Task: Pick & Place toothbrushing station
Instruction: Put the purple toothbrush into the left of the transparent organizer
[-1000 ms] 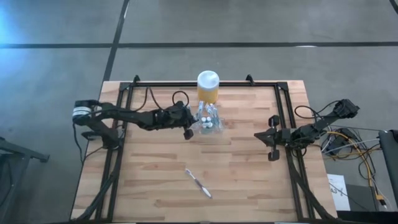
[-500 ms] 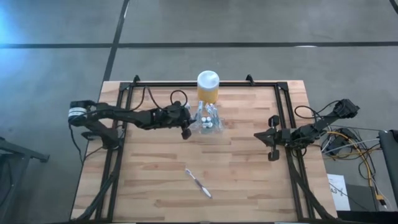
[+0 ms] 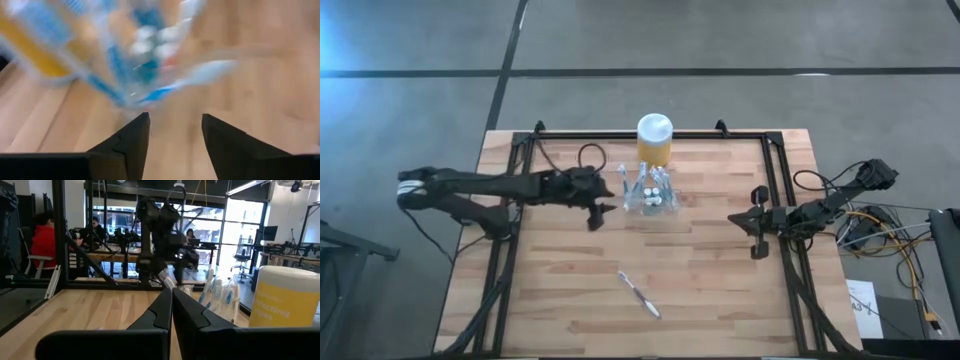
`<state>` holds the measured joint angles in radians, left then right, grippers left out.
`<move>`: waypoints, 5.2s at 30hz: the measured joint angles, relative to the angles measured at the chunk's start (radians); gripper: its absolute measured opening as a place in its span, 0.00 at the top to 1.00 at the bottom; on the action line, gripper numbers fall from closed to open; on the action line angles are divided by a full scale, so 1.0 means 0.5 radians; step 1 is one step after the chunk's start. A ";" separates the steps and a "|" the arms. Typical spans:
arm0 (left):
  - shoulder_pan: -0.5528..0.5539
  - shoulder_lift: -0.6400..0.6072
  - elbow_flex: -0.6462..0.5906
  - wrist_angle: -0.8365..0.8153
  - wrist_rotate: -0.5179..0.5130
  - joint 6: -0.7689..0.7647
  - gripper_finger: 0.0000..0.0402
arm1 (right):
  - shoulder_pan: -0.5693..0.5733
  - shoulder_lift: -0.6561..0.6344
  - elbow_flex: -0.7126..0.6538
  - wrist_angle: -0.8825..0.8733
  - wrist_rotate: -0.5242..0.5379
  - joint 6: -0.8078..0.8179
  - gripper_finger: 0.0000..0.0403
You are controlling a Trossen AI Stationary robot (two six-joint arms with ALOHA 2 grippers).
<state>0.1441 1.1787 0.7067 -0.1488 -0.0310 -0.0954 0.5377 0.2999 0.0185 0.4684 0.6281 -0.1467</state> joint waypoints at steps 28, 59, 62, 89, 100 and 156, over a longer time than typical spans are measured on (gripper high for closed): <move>-0.116 -2.031 -1.263 0.587 0.296 0.195 0.98 | -0.096 0.316 0.000 0.099 0.000 0.257 0.98; -0.115 -2.207 -1.327 0.293 0.457 -0.174 0.94 | -0.048 2.846 2.219 -1.253 -0.312 1.573 0.97; -0.115 -2.207 -1.327 0.254 0.466 -0.182 0.94 | -0.065 3.125 2.541 -1.377 -0.527 1.605 0.92; -0.116 -2.192 -1.320 0.155 0.721 -0.222 0.95 | -0.258 4.460 4.338 -3.087 -0.992 2.175 0.48; -0.116 -2.192 -1.322 0.154 0.719 -0.245 0.95 | -0.263 4.452 4.264 -3.029 -0.995 1.893 0.90; -0.691 -0.859 -1.190 1.516 0.377 -0.147 0.71 | -0.287 3.135 1.989 0.929 -0.254 0.099 0.96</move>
<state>-0.2012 0.7491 0.1115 0.6090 0.1574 -0.1688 0.3943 1.8675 1.0132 0.9329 0.5011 -0.0972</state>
